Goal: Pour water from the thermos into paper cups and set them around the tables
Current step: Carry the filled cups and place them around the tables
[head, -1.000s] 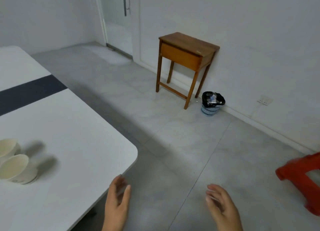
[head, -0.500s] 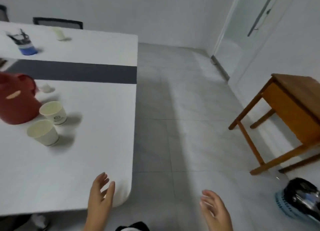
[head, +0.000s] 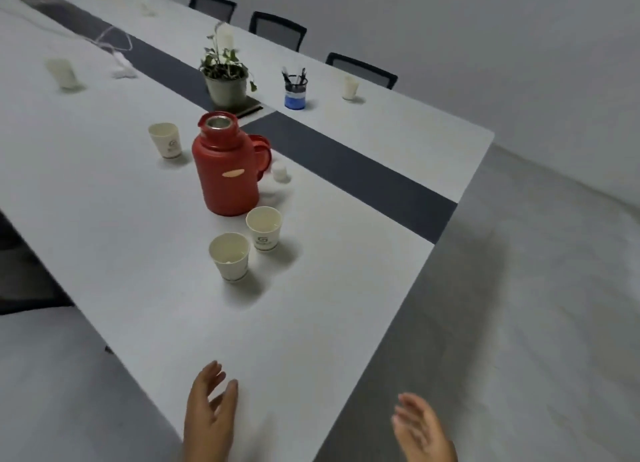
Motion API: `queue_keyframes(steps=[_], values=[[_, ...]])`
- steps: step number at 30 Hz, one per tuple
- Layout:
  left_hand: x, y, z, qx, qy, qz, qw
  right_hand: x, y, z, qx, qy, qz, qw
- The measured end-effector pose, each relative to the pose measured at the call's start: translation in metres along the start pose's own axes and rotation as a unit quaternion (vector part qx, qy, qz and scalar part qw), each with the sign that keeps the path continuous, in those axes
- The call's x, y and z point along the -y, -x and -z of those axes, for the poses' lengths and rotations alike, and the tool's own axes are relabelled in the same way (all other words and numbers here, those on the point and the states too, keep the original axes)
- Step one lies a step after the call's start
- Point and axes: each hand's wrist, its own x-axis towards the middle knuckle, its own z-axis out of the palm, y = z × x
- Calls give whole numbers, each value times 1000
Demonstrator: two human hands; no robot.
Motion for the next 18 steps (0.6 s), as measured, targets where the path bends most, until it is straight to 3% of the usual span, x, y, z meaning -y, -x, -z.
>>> queue_keyframes(steps=[5, 8, 13, 18], values=[[-50, -30, -19, -64, 40, 3, 997, 133, -75, -33, 86, 25, 111, 990], [-43, -36, -27, -124, 33, 13, 992, 180, -113, -63, 143, 44, 164, 975], [-15, -48, -41, -216, 5, 63, 974, 219, -184, -133, 227, 41, 202, 952], [-13, -83, -68, -243, -44, 96, 964, 238, -261, -220, 331, 68, 166, 927]])
